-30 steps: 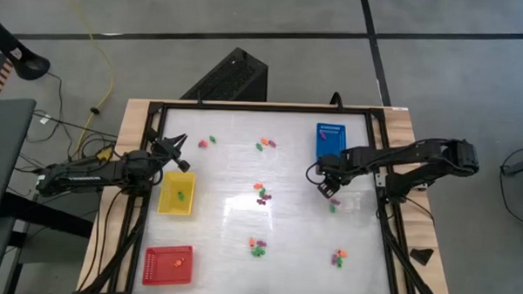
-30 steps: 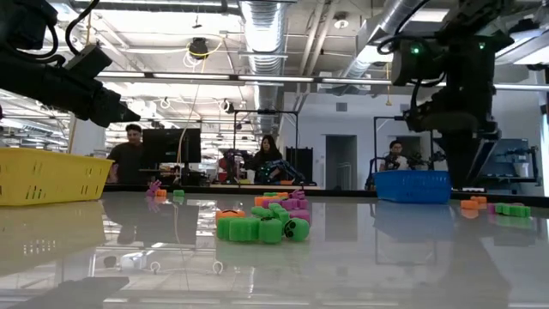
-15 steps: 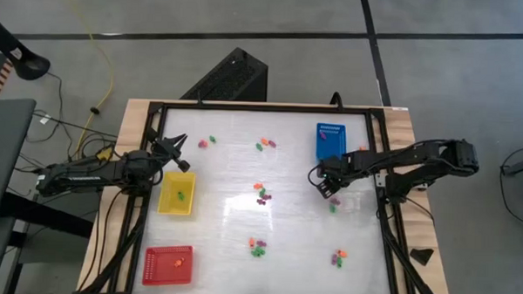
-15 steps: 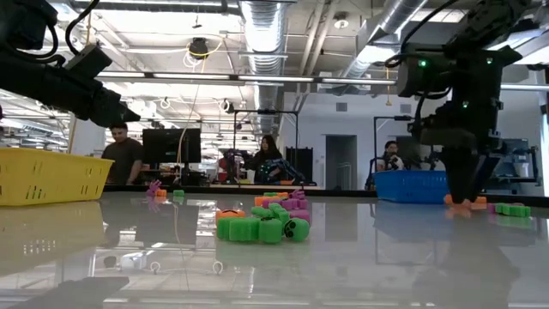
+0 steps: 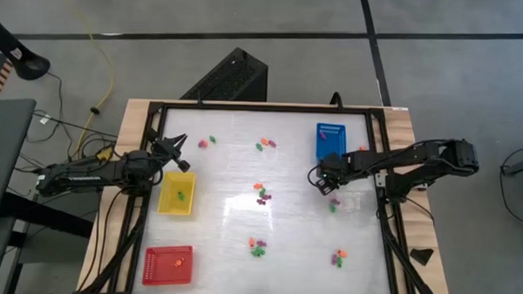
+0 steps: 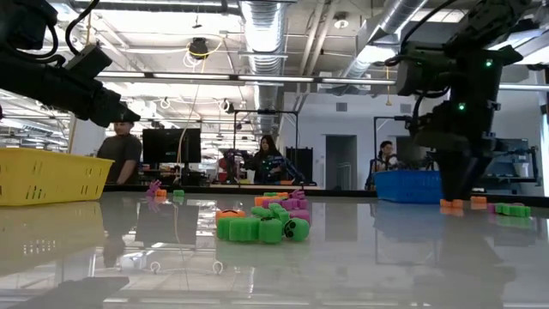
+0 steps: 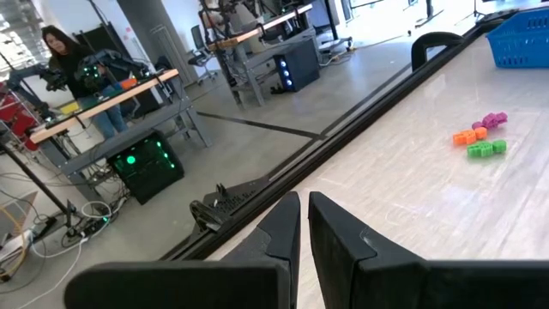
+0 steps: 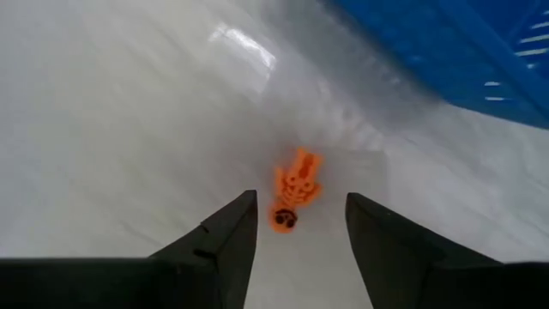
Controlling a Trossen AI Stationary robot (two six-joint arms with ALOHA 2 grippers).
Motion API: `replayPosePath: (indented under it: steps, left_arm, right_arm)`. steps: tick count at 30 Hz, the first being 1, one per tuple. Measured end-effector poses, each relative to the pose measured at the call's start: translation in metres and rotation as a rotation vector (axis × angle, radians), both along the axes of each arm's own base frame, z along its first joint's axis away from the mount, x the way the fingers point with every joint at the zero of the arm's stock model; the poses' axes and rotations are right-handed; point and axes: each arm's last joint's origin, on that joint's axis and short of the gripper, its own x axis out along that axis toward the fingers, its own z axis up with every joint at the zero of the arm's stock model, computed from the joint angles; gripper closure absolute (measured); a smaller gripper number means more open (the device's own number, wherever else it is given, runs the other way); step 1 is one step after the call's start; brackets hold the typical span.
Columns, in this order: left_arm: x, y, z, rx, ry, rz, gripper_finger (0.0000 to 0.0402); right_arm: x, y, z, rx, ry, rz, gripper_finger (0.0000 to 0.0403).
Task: Sort Halloween decoration
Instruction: Put the orange skeleton toy into the red bin
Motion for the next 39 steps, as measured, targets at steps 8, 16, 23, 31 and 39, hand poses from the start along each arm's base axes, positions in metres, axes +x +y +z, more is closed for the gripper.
replayPosePath:
  steps: [8, 16, 23, 31, 39]
  left_arm:
    - [0.000, 0.000, 0.000, 0.000, 0.001, 0.000, 0.0384]
    - [0.000, 0.000, 0.000, 0.000, 0.001, 0.001, 0.0384]
    - [0.000, 0.000, 0.000, 0.000, 0.001, 0.002, 0.0384]
    - [0.000, 0.000, 0.000, 0.000, 0.001, 0.001, 0.0384]
    - [0.000, 0.000, 0.000, 0.000, 0.001, 0.001, 0.0384]
  right_arm:
    - [0.003, 0.001, -0.004, 0.005, 0.001, -0.023, 0.0210]
    - [0.017, 0.003, -0.026, -0.018, 0.071, 0.045, 0.0260]
    - [0.023, 0.008, -0.011, -0.072, 0.080, 0.103, 0.0350]
    - [0.050, 0.033, 0.028, -0.118, -0.192, 0.266, 0.0351]
    - [0.113, 0.090, 0.049, -0.278, -0.694, 0.698, 0.0351]
